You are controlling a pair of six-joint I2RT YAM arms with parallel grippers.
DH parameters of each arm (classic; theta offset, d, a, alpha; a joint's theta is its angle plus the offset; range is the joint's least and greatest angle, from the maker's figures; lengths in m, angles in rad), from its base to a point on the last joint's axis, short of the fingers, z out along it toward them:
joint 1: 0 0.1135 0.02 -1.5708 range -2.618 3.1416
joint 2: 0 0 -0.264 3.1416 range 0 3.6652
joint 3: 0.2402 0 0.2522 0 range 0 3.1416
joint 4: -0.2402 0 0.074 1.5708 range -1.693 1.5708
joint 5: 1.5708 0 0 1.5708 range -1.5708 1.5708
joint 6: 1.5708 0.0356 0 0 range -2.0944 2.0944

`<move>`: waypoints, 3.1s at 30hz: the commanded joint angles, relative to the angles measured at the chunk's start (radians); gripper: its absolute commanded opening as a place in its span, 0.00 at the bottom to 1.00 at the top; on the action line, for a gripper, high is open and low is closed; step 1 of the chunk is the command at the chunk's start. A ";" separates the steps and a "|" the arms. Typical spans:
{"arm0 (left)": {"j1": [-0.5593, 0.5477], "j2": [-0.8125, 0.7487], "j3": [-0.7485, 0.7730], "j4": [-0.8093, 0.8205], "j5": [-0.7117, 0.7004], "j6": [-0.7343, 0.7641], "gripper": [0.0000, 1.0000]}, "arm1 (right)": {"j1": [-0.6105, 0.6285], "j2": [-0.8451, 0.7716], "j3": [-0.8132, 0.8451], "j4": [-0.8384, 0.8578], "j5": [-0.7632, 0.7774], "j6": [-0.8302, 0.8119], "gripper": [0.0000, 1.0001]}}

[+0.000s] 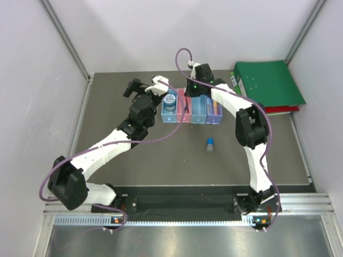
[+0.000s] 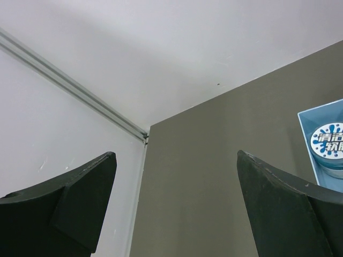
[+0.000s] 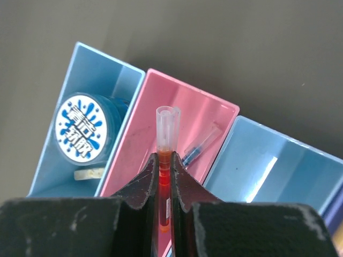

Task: Sort the stationery into containers
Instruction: Place the pen in the storage box, then pick up the stationery from the center of the board.

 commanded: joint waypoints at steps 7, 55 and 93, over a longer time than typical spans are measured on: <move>0.005 -0.027 -0.017 0.082 0.029 0.028 0.99 | 0.016 0.007 0.052 0.031 -0.017 -0.023 0.41; 0.004 -0.190 -0.045 -0.127 0.339 0.033 0.99 | 0.003 -0.313 -0.431 -0.626 -0.005 -0.488 0.50; -0.006 -0.151 0.003 -0.147 0.376 0.022 0.99 | 0.009 -0.335 -0.532 -0.558 -0.029 -0.364 0.48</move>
